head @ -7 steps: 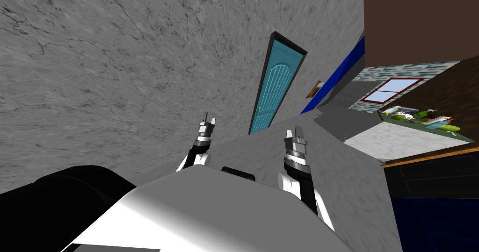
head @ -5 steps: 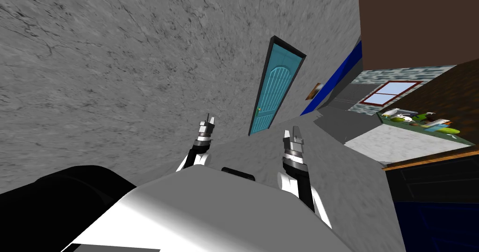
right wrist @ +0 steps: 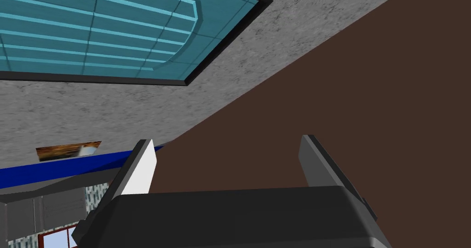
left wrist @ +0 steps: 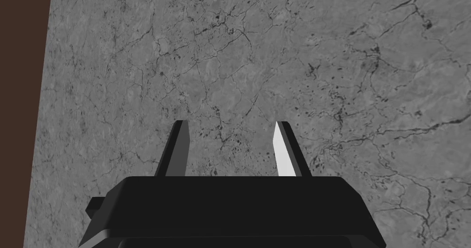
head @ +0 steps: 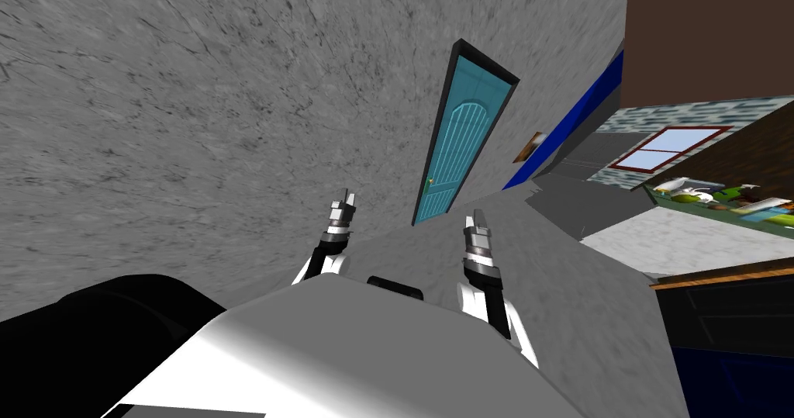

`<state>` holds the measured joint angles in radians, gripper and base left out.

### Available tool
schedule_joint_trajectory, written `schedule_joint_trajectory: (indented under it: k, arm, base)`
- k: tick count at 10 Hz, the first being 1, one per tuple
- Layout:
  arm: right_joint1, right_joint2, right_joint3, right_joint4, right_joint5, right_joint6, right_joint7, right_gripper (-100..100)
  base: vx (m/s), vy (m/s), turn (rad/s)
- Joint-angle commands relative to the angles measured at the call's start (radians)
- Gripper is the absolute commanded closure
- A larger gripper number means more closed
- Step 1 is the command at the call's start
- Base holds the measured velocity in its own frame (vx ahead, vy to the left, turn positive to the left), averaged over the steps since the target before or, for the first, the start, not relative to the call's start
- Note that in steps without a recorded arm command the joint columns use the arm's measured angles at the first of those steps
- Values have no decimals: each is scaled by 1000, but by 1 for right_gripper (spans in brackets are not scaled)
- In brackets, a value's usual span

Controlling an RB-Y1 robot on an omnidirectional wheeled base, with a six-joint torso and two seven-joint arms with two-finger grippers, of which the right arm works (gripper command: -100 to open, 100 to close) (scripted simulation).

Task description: Pull the door open

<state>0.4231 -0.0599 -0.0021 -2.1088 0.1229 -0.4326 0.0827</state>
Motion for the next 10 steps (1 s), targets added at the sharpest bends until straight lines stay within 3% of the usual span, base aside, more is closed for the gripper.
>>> schedule_joint_trajectory:
  k: [1, 10]
  arm:
    - [-16, -8, 0, 29, 8, -8, 12, -100]
    - [-112, -57, 9, 205, 68, -53, 95, -100]
  base:
    - [76, -21, 22]
    - [85, -31, 22]
